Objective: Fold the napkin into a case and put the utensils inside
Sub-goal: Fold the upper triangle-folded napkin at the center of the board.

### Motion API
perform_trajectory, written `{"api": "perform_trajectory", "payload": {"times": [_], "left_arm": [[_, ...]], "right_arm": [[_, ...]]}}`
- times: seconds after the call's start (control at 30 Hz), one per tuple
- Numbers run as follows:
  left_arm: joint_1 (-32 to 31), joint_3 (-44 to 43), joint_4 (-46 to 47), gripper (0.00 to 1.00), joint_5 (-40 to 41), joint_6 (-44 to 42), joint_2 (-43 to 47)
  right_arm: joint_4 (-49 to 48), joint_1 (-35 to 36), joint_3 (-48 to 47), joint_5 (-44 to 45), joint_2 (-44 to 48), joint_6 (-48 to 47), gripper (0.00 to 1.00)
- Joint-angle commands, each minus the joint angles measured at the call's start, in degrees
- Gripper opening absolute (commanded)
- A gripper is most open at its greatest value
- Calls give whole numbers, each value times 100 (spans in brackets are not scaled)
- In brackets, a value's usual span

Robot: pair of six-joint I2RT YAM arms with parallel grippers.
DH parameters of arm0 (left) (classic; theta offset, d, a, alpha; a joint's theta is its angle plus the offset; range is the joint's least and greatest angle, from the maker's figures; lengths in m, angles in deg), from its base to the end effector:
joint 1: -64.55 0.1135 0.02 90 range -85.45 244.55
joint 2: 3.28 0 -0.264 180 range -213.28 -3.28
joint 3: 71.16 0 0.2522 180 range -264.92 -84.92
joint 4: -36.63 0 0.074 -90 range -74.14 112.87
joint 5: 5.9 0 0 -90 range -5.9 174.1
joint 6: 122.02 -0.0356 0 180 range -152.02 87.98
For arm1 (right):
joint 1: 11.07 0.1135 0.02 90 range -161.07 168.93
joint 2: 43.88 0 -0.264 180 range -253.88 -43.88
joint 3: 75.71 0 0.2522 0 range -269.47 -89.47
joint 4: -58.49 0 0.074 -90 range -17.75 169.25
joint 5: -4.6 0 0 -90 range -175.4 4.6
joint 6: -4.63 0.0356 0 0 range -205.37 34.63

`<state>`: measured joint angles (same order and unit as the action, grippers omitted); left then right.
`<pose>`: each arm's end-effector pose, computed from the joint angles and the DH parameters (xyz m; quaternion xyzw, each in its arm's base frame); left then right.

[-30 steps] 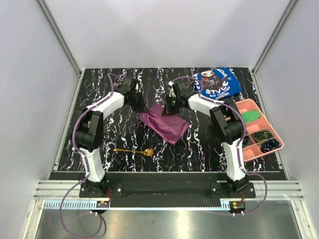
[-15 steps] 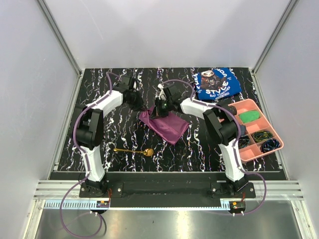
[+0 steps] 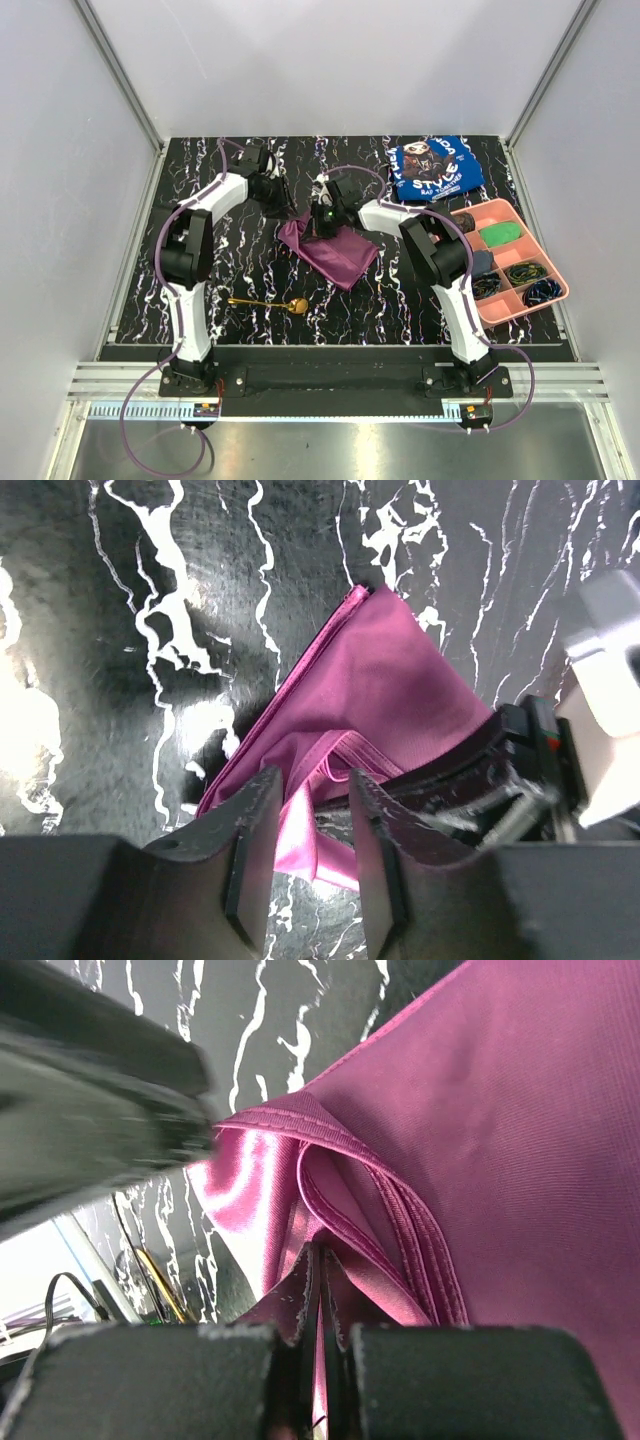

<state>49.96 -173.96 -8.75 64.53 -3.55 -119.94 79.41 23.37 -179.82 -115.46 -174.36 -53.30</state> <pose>0.4212 -0.1220 0.1966 -0.0701 0.9486 -0.2483 0.1830 0.3927 0.2909 0.1253 -0.1130 0.8973 0.3948 0.1617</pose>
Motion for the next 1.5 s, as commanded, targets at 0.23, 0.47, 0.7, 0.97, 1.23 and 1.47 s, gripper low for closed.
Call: {"api": "perform_trajectory", "payload": {"times": [0.23,0.47,0.7,0.97,1.23,1.47], "left_arm": [[114,-492,-205,29,-811,-316,-419],[193,-413,304,5,-1417,-96,-551],[228,-290,604,0,-1813,97,-788],[281,-193,1096,23,-1770,466,-929],[290,-123,1079,41,-1190,519,-428],[281,428,665,51,-127,404,958]], "right_arm": [[-224,-95,-458,-43,-189,62,0],[-189,-200,-449,18,-189,80,0],[-118,-279,-729,-43,-364,53,0],[-65,-323,-1178,-113,-769,123,0],[206,-385,-1275,-123,-620,53,0],[944,-526,-1073,-166,152,-324,11]]}}
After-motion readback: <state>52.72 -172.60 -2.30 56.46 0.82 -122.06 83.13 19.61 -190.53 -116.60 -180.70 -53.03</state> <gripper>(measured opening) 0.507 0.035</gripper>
